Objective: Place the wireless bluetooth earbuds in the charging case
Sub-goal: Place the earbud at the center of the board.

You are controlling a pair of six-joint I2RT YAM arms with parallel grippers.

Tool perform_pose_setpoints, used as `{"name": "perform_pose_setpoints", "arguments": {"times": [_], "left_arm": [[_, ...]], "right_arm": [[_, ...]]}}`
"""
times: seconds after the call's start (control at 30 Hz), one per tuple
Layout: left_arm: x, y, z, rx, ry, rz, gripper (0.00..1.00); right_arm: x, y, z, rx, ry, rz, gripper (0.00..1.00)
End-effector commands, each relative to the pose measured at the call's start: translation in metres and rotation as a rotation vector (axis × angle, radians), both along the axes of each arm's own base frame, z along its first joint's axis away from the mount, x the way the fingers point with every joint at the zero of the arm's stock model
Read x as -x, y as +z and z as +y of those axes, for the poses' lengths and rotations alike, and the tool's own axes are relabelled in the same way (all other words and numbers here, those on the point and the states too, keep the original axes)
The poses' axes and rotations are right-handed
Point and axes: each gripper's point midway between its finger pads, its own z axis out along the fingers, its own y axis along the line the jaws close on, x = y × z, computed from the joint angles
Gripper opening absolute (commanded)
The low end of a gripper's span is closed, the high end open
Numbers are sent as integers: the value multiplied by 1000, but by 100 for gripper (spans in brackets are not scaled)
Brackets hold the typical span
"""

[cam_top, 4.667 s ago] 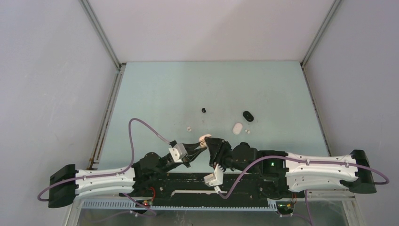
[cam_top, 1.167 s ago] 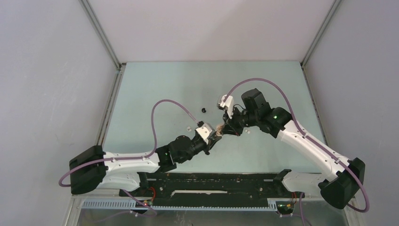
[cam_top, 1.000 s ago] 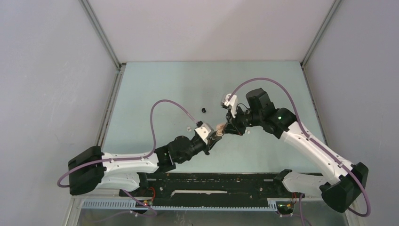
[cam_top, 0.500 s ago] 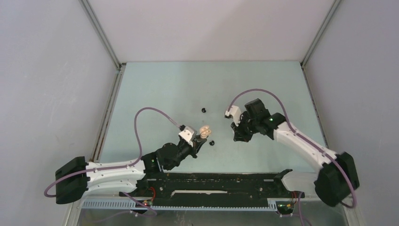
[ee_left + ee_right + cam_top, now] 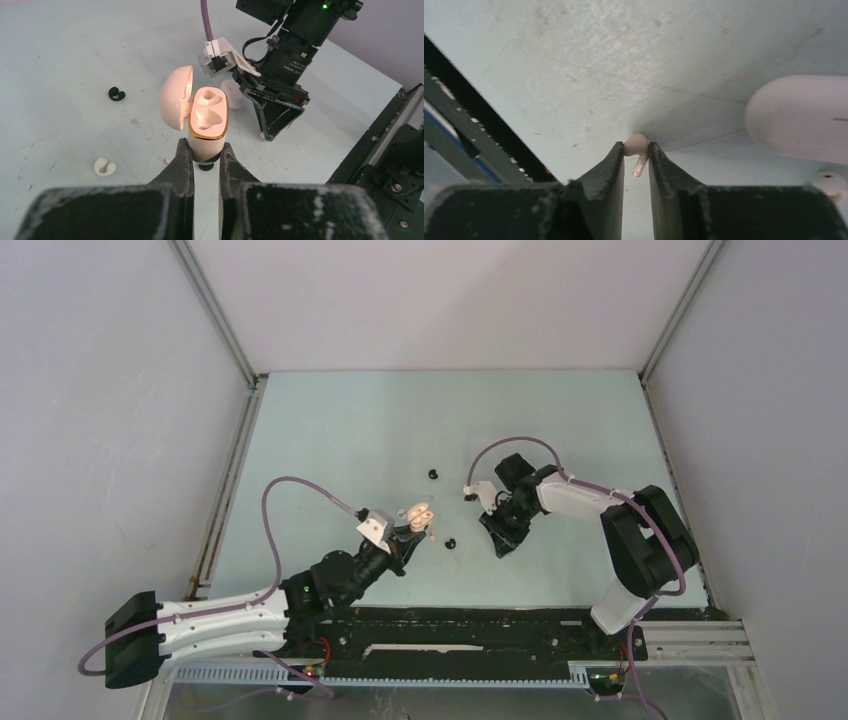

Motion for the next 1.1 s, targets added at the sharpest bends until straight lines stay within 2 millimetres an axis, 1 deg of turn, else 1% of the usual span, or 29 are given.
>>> {"name": "perform_pose_setpoints", "arguments": {"times": [0.0, 0.13, 0.3, 0.37, 0.5, 0.57, 0.7, 0.8, 0.93, 1.07], "left_arm": [[-1, 14, 6, 55, 22, -9, 0], [1, 15, 7, 62, 18, -8, 0], [2, 15, 5, 63, 8, -13, 0], [3, 14, 4, 66, 0, -14, 0], [4, 12, 2, 66, -10, -13, 0], [4, 14, 1, 69, -11, -14, 0], [5, 16, 3, 69, -9, -13, 0], [6, 18, 4, 76, -3, -13, 0], [5, 18, 5, 73, 2, -10, 0], [6, 18, 5, 71, 5, -11, 0]], "right_arm": [[-33, 9, 2, 22, -48, -103, 27], [-48, 17, -10, 37, -104, -159, 31], [-52, 27, -24, 37, -142, -202, 39], [-52, 32, -28, 35, -154, -213, 40], [-56, 50, -28, 10, -154, -301, 40], [-54, 55, -24, 29, -104, -353, 39], [-42, 50, -11, 66, -18, -366, 42], [-40, 39, -4, 97, 5, -358, 45], [-39, 19, -3, 183, 38, -335, 46], [-40, 12, -3, 226, 42, -332, 45]]}}
